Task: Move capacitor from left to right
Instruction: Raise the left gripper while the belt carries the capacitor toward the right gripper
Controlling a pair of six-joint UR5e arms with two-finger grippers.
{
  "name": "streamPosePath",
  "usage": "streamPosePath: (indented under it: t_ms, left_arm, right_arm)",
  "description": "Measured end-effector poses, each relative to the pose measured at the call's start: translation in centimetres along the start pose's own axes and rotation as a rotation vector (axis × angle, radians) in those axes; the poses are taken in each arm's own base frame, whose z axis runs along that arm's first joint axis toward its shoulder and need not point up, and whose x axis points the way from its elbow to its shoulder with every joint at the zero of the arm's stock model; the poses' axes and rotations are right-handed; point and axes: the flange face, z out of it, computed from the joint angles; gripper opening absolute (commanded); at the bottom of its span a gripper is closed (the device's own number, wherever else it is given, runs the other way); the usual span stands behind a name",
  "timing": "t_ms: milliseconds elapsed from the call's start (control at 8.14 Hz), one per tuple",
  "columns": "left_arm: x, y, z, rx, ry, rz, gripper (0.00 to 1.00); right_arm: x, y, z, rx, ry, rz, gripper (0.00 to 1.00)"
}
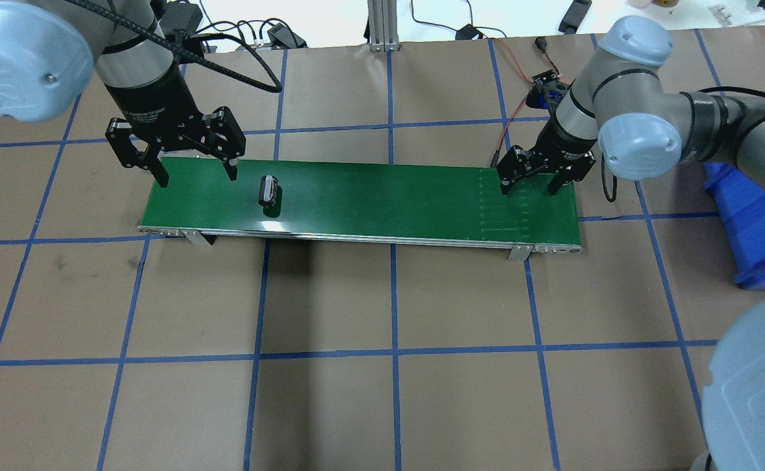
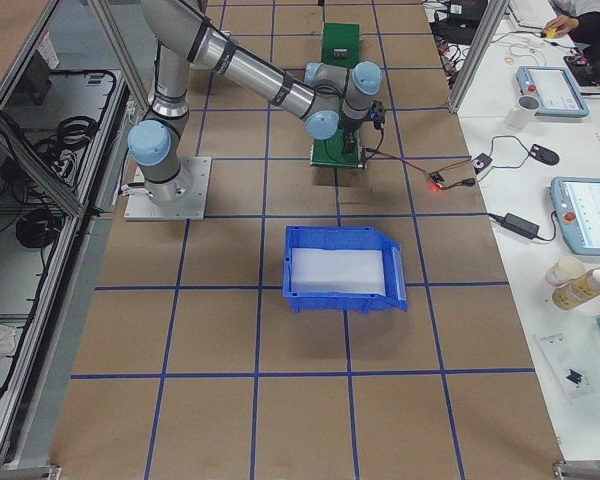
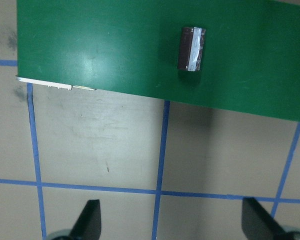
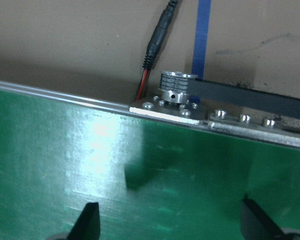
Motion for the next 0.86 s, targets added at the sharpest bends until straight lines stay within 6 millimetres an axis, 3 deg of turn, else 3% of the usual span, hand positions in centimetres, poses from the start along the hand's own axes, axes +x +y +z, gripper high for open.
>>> streamPosePath:
  t_ms: [246,615,860]
  left_arm:
    - [1.1,2.6,-2.9,0.046,0.002,0.005,1.0]
    - [1.3,3.6,-4.8,0.116,0.013,0.005,1.0]
    - [1.1,5.7,-7.2,0.178,0.022,0.009,1.0]
  right_arm:
    - [0.0,0.0,0.0,0.001,0.0,0.0,1.0]
    - [0.0,0.0,0.0,0.003,-0.001,-0.001,1.0]
    - [0.0,0.0,0.0,0.005,-0.001,-0.001,1.0]
